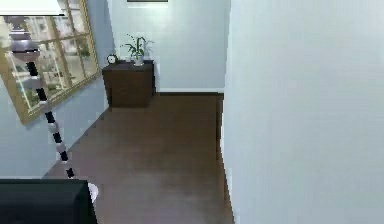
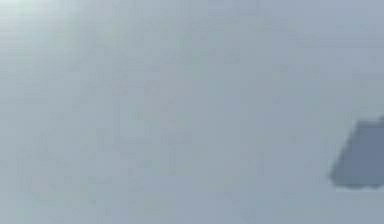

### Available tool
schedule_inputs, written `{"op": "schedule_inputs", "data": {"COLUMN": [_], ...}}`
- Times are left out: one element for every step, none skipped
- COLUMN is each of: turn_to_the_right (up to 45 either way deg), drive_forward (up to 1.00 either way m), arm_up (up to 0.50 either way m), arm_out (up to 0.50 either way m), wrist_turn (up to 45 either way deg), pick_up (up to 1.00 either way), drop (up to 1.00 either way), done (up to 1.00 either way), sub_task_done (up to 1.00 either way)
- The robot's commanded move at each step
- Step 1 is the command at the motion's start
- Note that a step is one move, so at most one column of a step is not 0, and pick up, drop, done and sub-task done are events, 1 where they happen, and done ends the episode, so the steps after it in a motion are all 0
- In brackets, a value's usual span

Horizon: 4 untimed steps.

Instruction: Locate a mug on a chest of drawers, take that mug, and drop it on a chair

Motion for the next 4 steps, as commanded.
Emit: {"op": "schedule_inputs", "data": {"turn_to_the_right": [0.0, 0.0, 0.0, -18.0], "drive_forward": [1.00, 1.00, 0.60, 0.00], "arm_up": [0.00, 0.00, 0.00, 0.00], "arm_out": [0.00, 0.00, 0.00, 0.00], "wrist_turn": [0.0, 0.0, 0.0, 0.0], "pick_up": [0.00, 0.00, 0.00, 0.00], "drop": [0.00, 0.00, 0.00, 0.00], "done": [0.00, 0.00, 0.00, 0.00], "sub_task_done": [0.00, 0.00, 0.00, 0.00]}}
